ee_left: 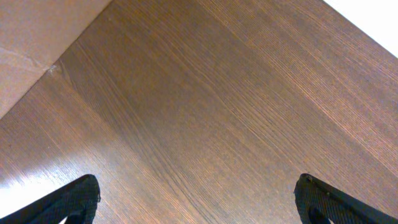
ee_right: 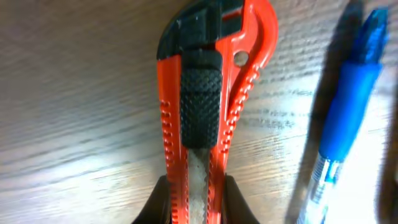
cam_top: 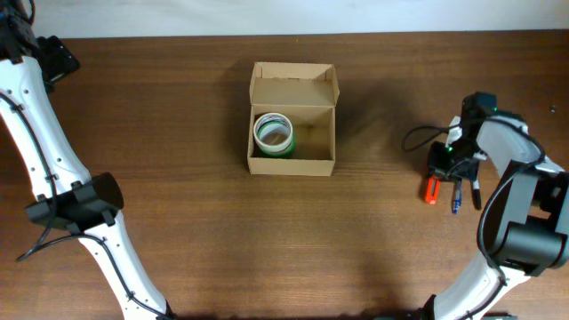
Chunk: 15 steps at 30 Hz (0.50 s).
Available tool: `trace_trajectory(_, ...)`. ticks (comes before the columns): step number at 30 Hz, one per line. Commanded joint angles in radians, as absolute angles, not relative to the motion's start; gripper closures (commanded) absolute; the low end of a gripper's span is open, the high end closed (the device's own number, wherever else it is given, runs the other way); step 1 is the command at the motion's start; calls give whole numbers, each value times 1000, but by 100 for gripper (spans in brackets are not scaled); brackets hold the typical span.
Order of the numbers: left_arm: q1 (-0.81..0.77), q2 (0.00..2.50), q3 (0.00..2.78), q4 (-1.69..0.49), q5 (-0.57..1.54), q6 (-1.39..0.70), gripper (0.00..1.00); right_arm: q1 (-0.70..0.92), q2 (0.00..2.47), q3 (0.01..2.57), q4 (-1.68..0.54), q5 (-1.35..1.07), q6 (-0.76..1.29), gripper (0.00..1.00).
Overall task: Pack container
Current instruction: 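Carry the red box cutter into the box and release it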
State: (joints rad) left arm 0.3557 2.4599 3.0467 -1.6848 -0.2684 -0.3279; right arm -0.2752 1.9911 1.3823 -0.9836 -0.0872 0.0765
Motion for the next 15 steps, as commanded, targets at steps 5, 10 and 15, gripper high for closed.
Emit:
trace_trajectory(5, 363, 2431, 3042, -1687, -265, -317, 0, -225, 1990, 1755, -1166, -119, 62, 95)
trace_trajectory(10, 363, 2431, 3042, -1687, -265, -316, 0, -115, 1990, 2033, -1303, -15, 55, 96)
trace_trajectory(15, 363, 2431, 3042, -1687, -265, -317, 0, 59, 1990, 2255, -1401, 21, -43, 96)
